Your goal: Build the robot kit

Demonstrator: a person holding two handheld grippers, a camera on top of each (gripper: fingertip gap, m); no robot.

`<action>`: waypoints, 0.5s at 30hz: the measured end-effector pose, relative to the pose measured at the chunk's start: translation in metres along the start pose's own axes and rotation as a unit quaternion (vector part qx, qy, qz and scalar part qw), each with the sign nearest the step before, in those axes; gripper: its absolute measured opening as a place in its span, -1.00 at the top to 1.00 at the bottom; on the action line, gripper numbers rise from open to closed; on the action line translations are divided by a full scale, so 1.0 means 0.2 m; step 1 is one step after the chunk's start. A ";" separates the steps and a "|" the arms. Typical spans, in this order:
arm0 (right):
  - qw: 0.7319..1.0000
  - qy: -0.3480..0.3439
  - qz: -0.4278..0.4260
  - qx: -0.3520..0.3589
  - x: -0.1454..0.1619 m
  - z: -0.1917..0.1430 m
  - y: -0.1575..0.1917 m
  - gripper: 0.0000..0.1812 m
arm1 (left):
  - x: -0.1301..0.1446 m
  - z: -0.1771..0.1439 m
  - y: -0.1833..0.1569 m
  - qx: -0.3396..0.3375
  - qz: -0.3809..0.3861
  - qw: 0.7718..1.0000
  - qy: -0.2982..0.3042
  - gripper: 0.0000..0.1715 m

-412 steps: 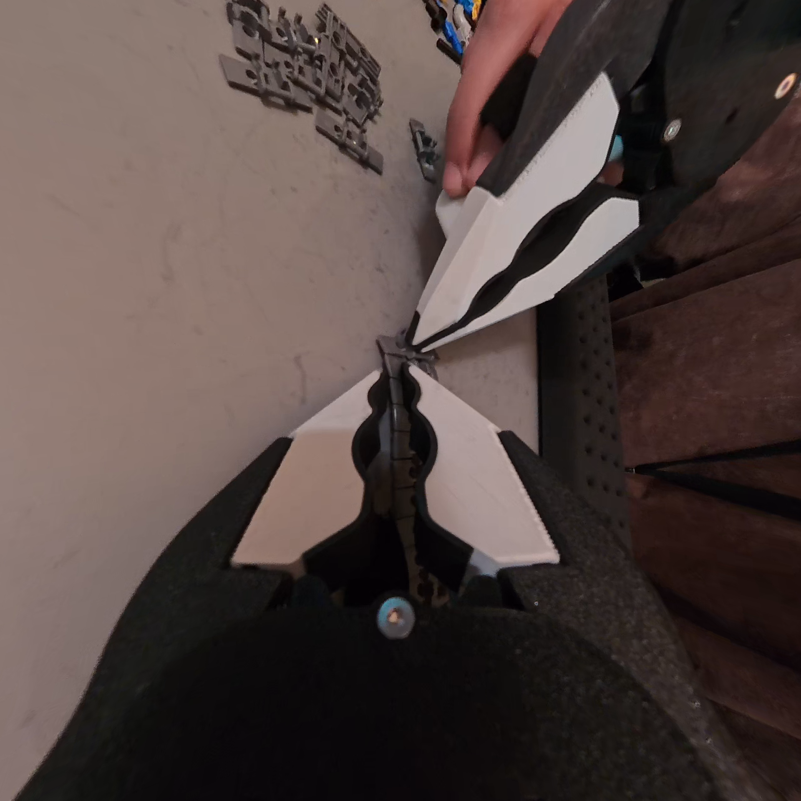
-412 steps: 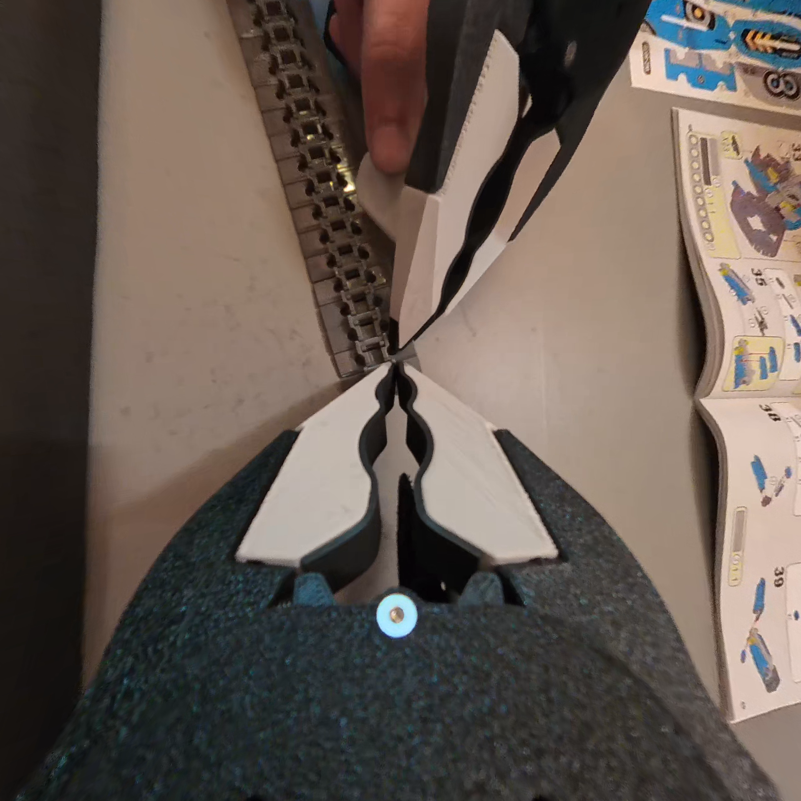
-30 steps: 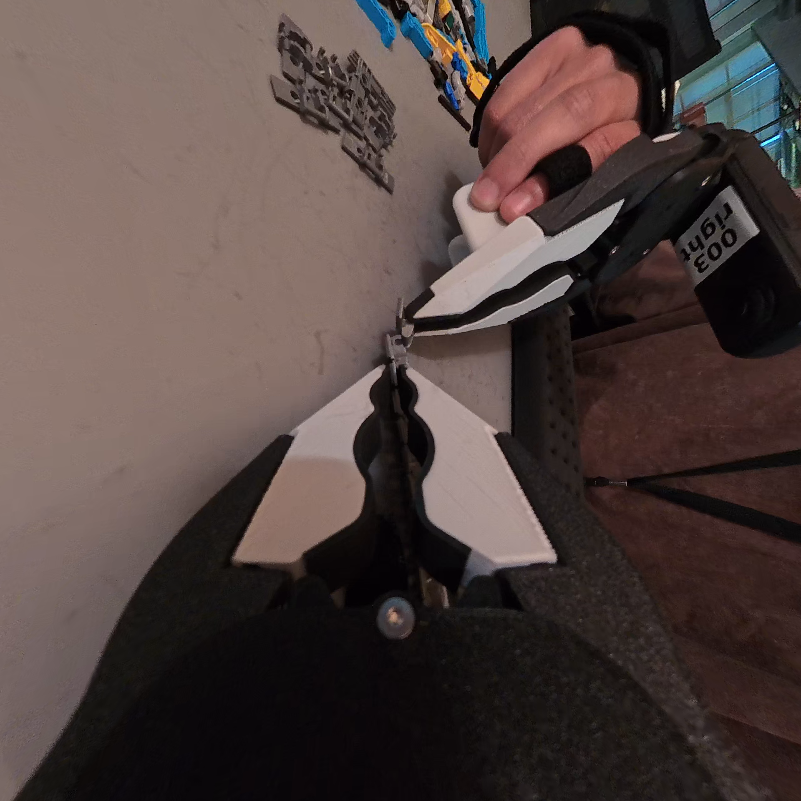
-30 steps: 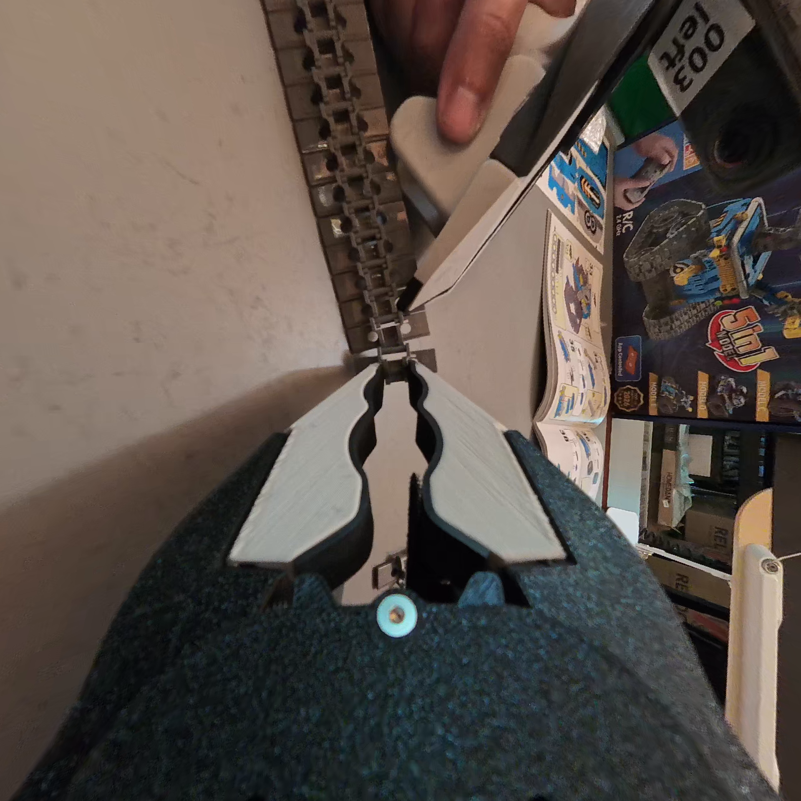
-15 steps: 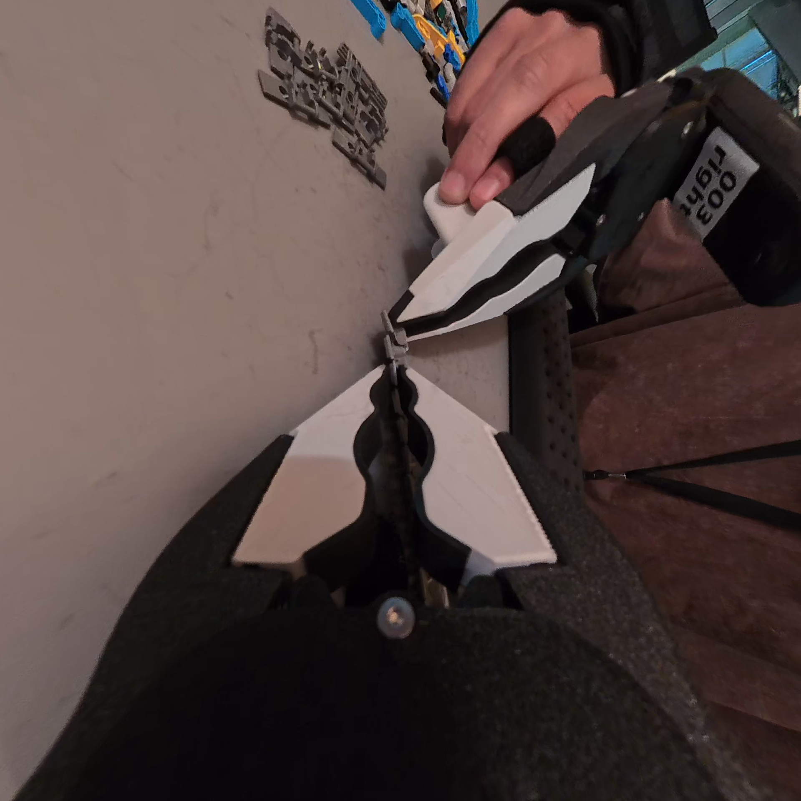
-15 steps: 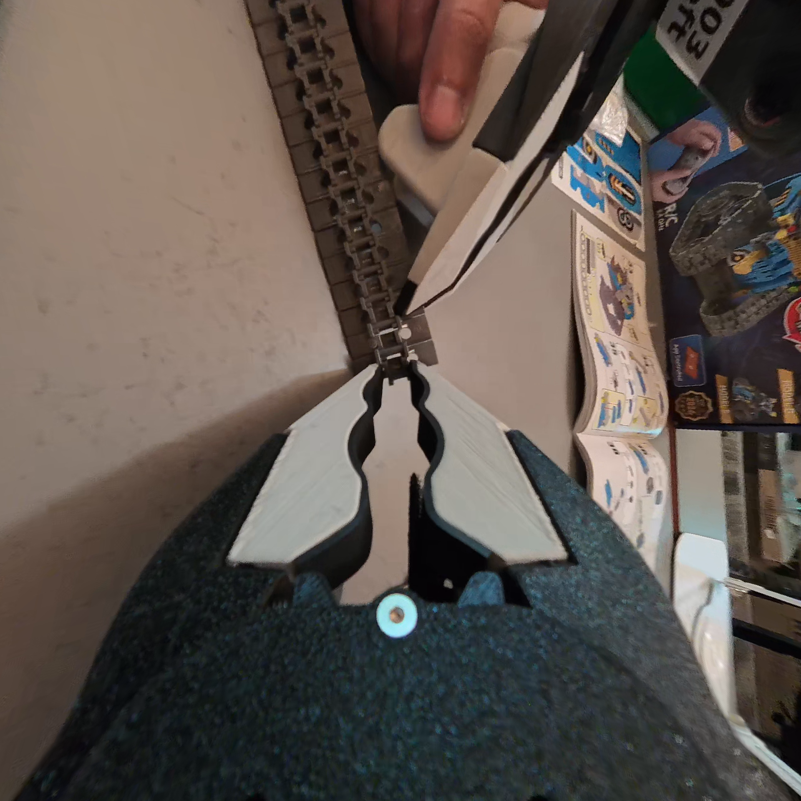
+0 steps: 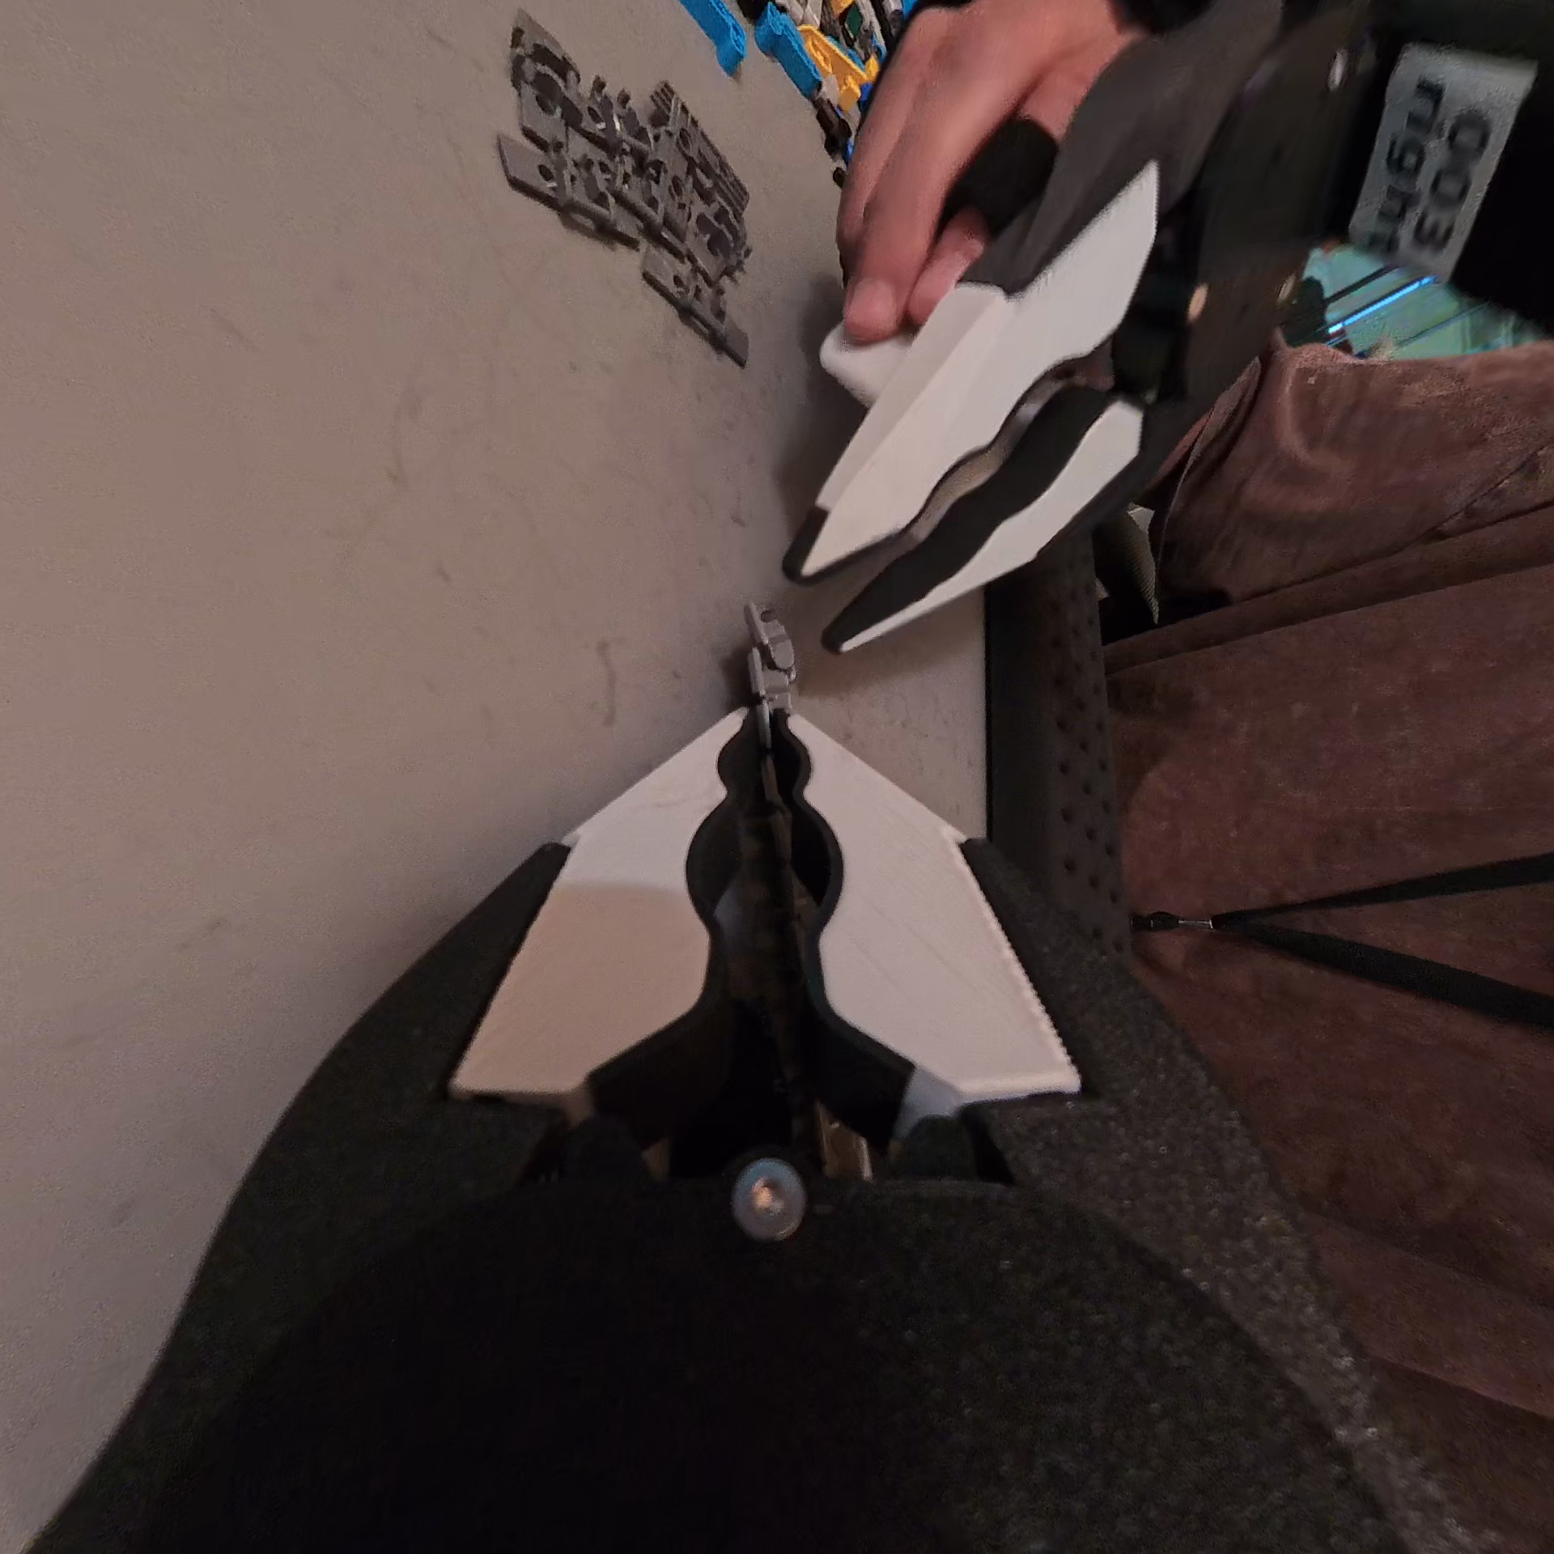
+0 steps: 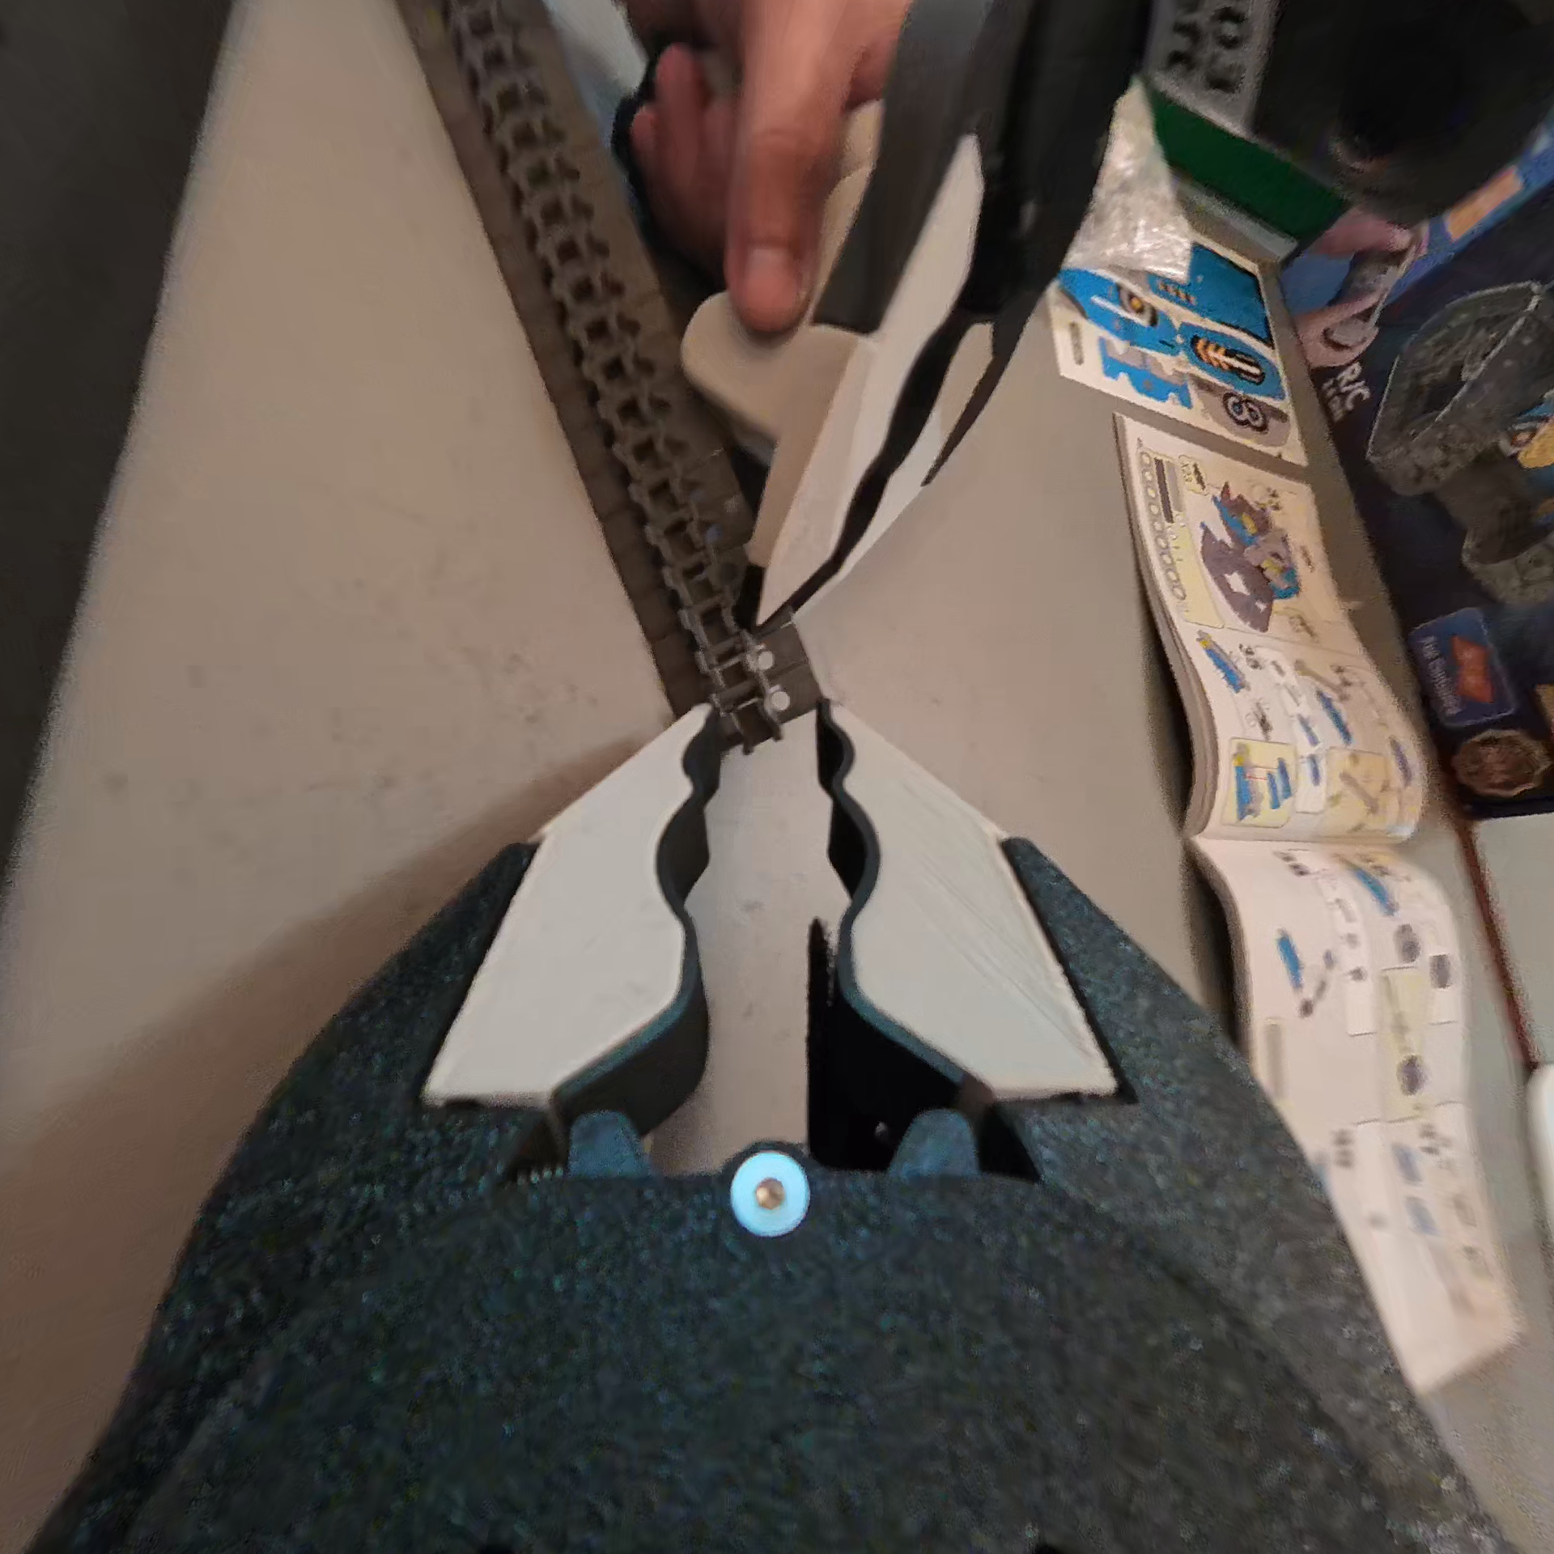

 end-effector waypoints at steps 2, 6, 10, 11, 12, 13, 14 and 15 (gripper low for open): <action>0.994 -0.009 0.099 -0.041 -0.01 -0.02 -0.03 0.71 | 0.00 0.00 0.00 0.000 0.002 1.000 0.000 0.97; 0.916 0.025 0.333 -0.223 0.03 0.02 -0.03 0.54 | 0.00 0.00 -0.01 -0.001 0.010 1.000 0.003 0.97; 0.871 0.029 0.393 -0.295 0.05 0.05 -0.01 0.57 | 0.00 0.01 -0.01 -0.001 0.010 1.000 0.004 0.97; 0.869 0.024 0.394 -0.300 0.03 0.05 -0.01 0.58 | 0.00 0.01 -0.01 -0.001 0.010 1.000 0.004 0.97; 0.868 0.022 0.395 -0.301 0.03 0.06 -0.01 0.61 | 0.00 0.01 -0.01 -0.001 0.010 1.000 0.004 0.97; 0.866 0.024 0.395 -0.307 0.02 0.06 -0.01 0.63 | 0.00 0.00 -0.01 0.000 0.010 1.000 0.004 0.97; 0.864 0.028 0.395 -0.311 0.02 0.06 0.00 0.65 | 0.00 0.01 -0.01 0.000 0.010 1.000 0.005 0.97; 0.862 0.028 0.397 -0.313 0.02 0.07 0.00 0.67 | 0.00 0.01 -0.01 0.000 0.010 1.000 0.005 0.97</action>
Point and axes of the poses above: each gripper's, where its closed fingertips meet, z out along the fingers, x out of its underside, y = z × x across the jaws, the point moved 3 cm from there along -z, back along the fingers, and after that the axes turned 13 degrees about x, right-handed, at the moved point
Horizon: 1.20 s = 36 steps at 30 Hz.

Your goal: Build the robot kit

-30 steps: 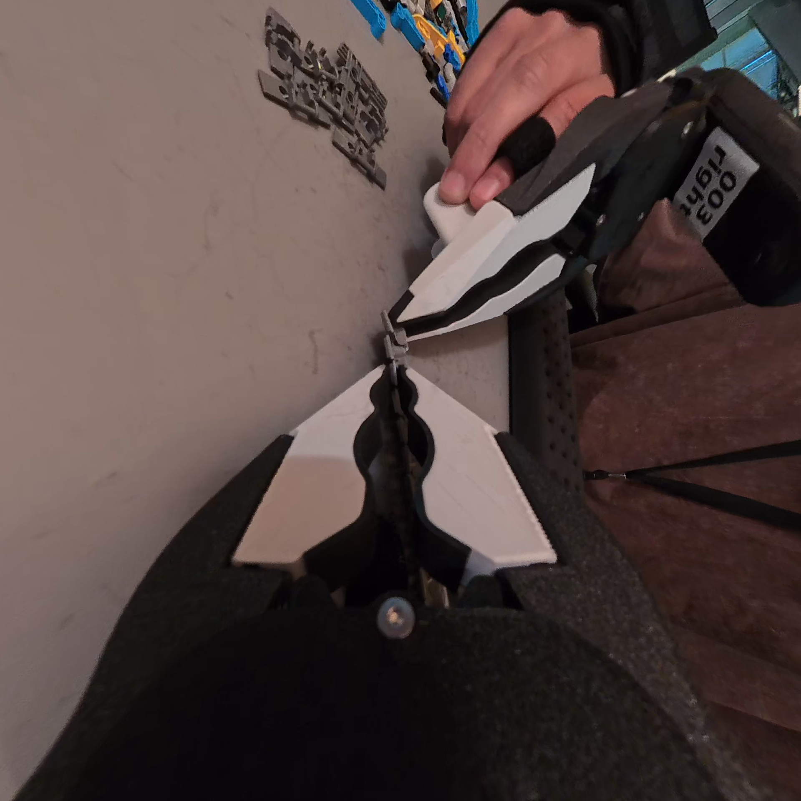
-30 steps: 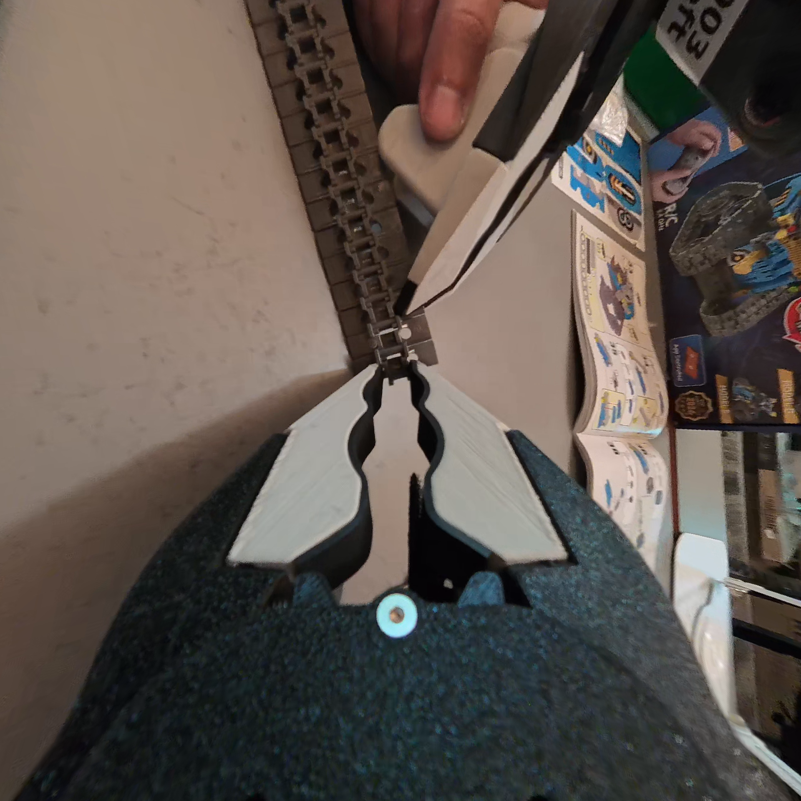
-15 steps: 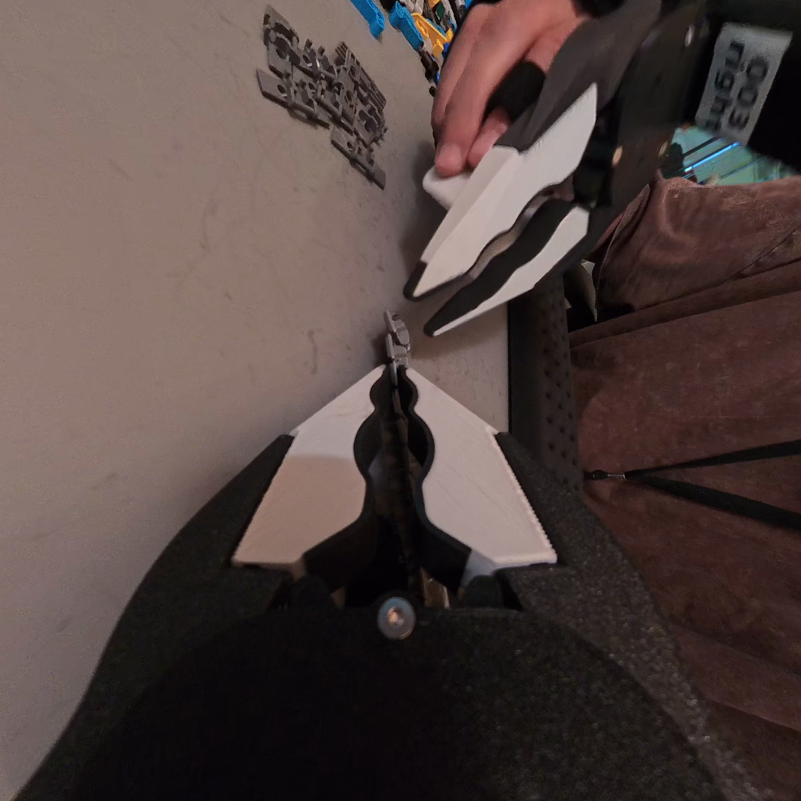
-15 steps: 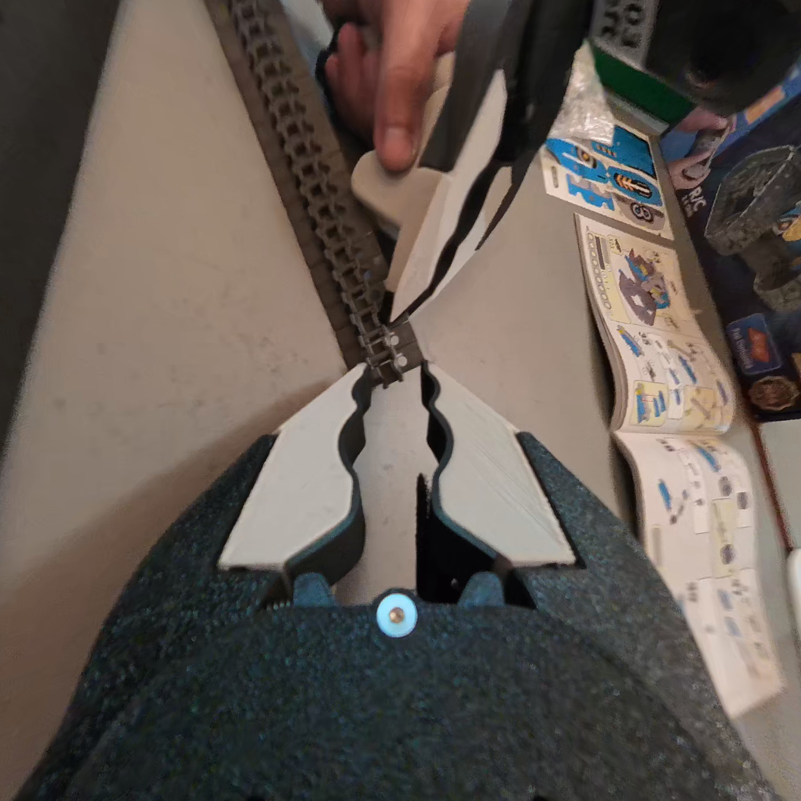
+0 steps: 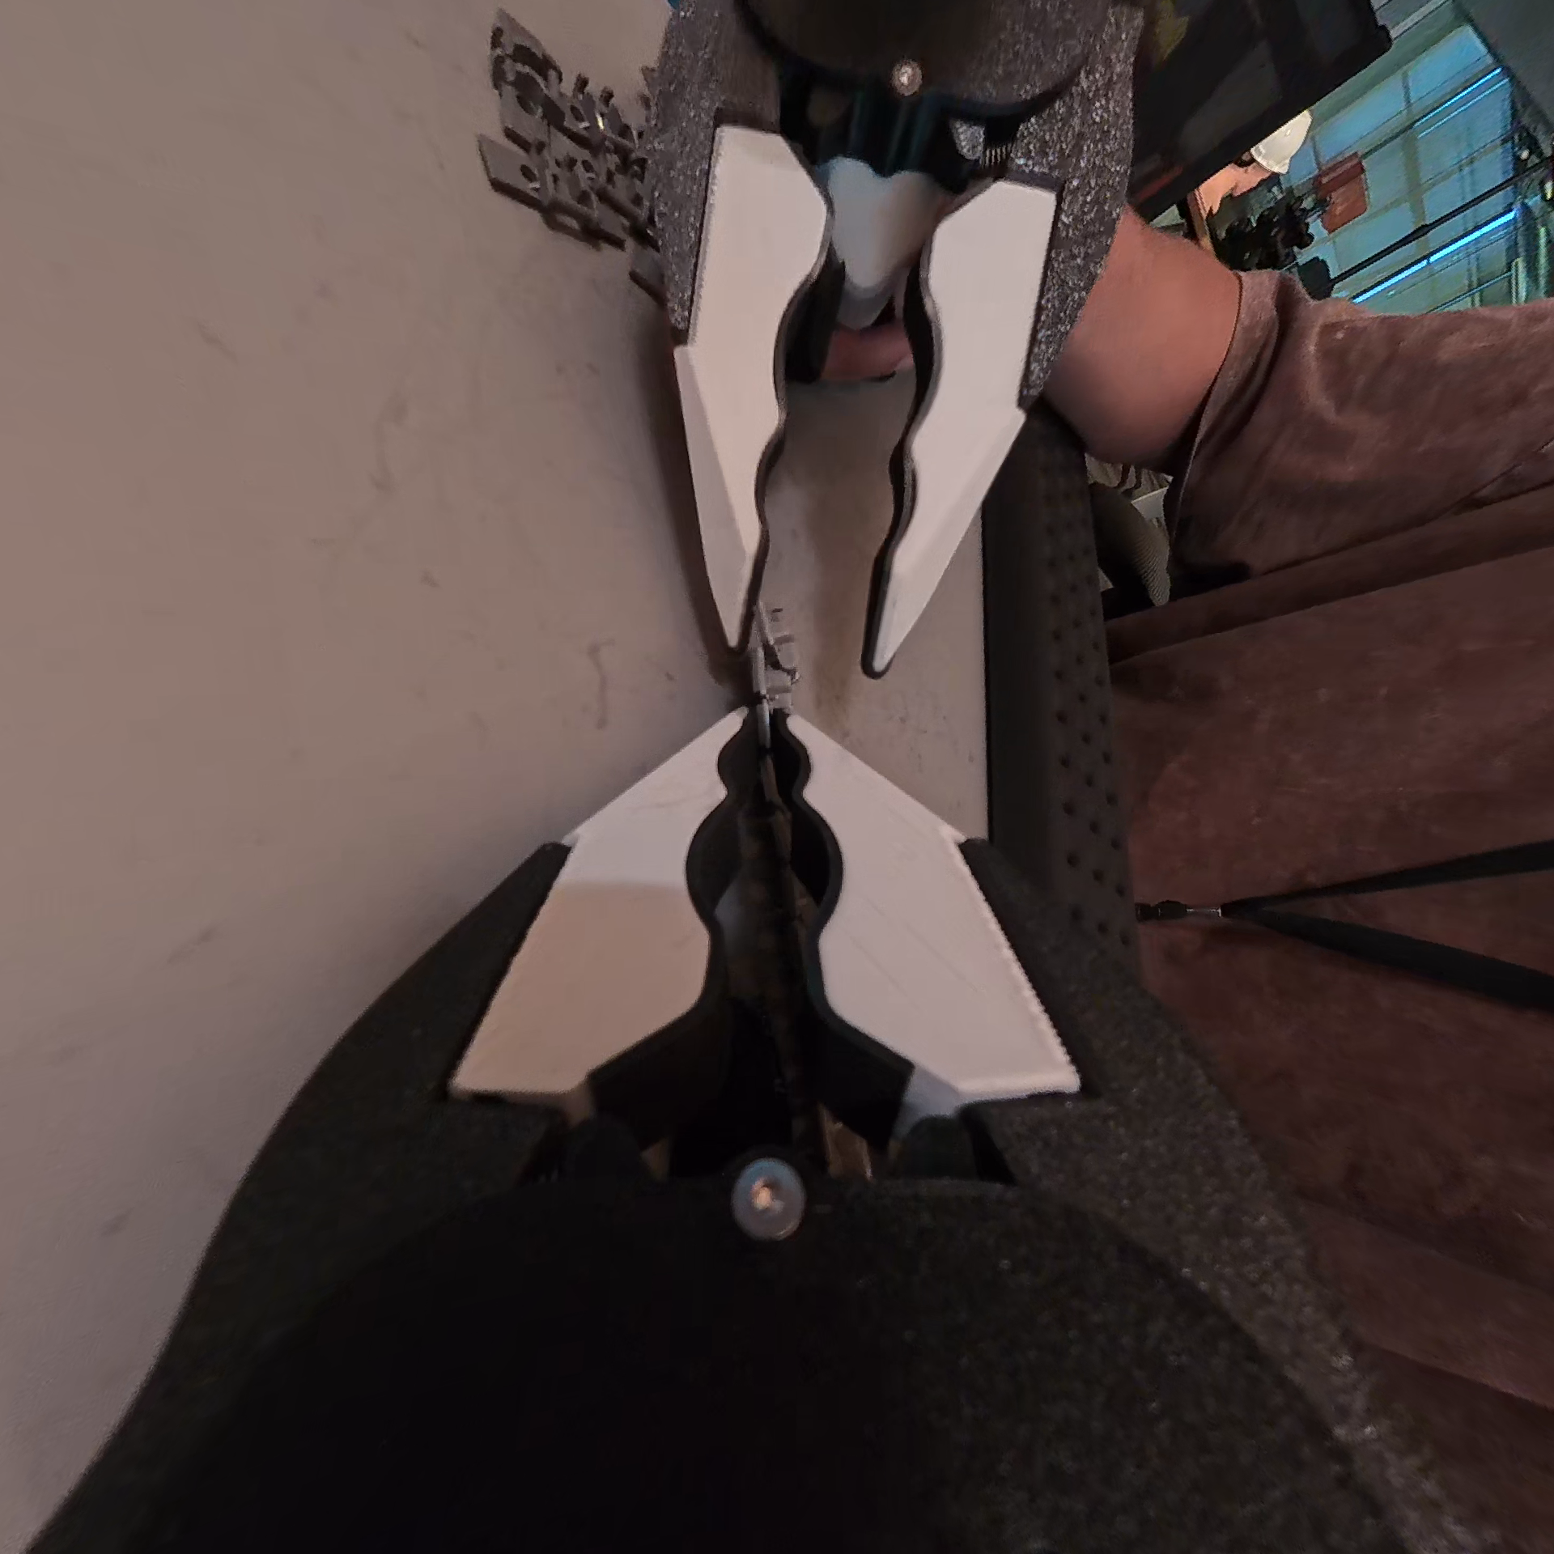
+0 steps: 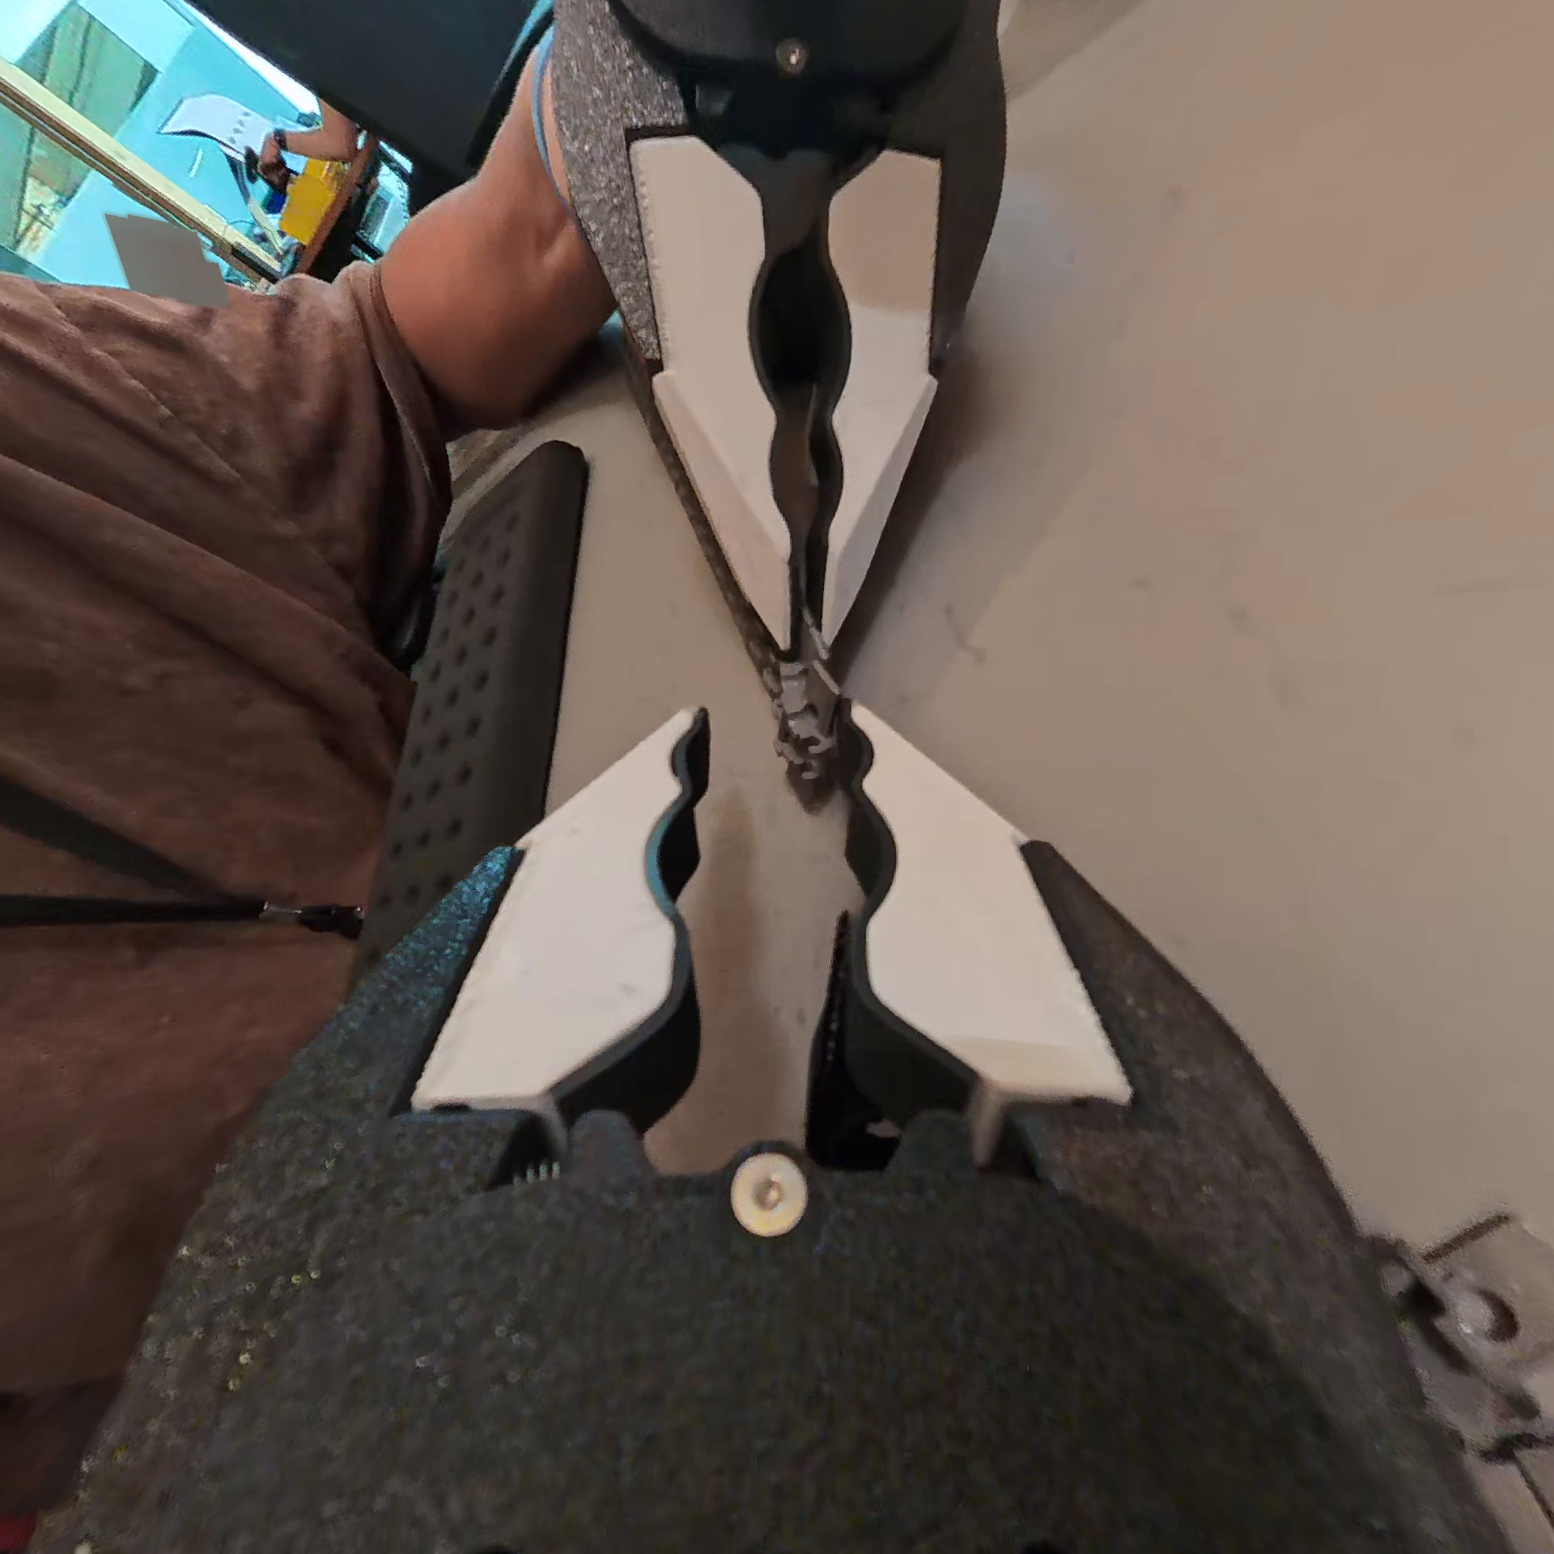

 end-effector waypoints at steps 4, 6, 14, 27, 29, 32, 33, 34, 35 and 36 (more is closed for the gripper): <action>1.000 0.001 0.015 -0.012 0.00 0.00 0.00 0.79 | 0.00 0.00 0.00 0.001 -0.001 1.000 0.001 0.97; 1.000 0.007 0.019 -0.012 0.00 0.01 -0.01 0.82 | 0.00 0.00 0.00 0.001 0.000 1.000 0.002 0.97; 0.999 0.028 0.023 0.006 0.01 0.04 -0.03 0.89 | 0.00 0.00 0.00 -0.003 0.006 1.000 0.003 0.97; 0.999 0.029 0.019 0.006 0.02 0.04 -0.03 0.90 | 0.00 0.01 0.00 0.010 -0.009 1.000 0.008 0.96; 1.000 0.027 0.013 0.008 0.02 0.04 -0.03 0.90 | 0.00 0.01 0.00 0.014 -0.013 1.000 0.009 0.96; 1.000 0.025 0.007 0.010 0.02 0.04 -0.02 0.90 | 0.00 0.01 -0.01 0.018 -0.016 1.000 0.008 0.96; 1.000 0.026 0.007 0.010 0.02 0.04 -0.02 0.90 | 0.00 0.01 -0.01 0.018 -0.016 1.000 0.007 0.95; 1.000 0.026 0.008 0.010 0.02 0.04 -0.03 0.90 | 0.00 0.01 -0.01 0.017 -0.016 1.000 0.007 0.95; 1.000 0.026 0.008 0.010 0.02 0.04 -0.03 0.90 | 0.00 0.01 -0.01 0.018 -0.017 1.000 0.007 0.94; 1.000 0.026 0.007 0.011 0.02 0.04 -0.03 0.90 | 0.00 0.01 -0.01 0.021 -0.020 1.000 0.005 0.91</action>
Point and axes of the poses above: each gripper's, where its closed fingertips meet, z out along the fingers, x out of its underside, y = z × x across the jaws, the point moved 3 cm from there along -z, back along the fingers, and after that the axes turned 13 degrees about x, right-handed, at the moved point
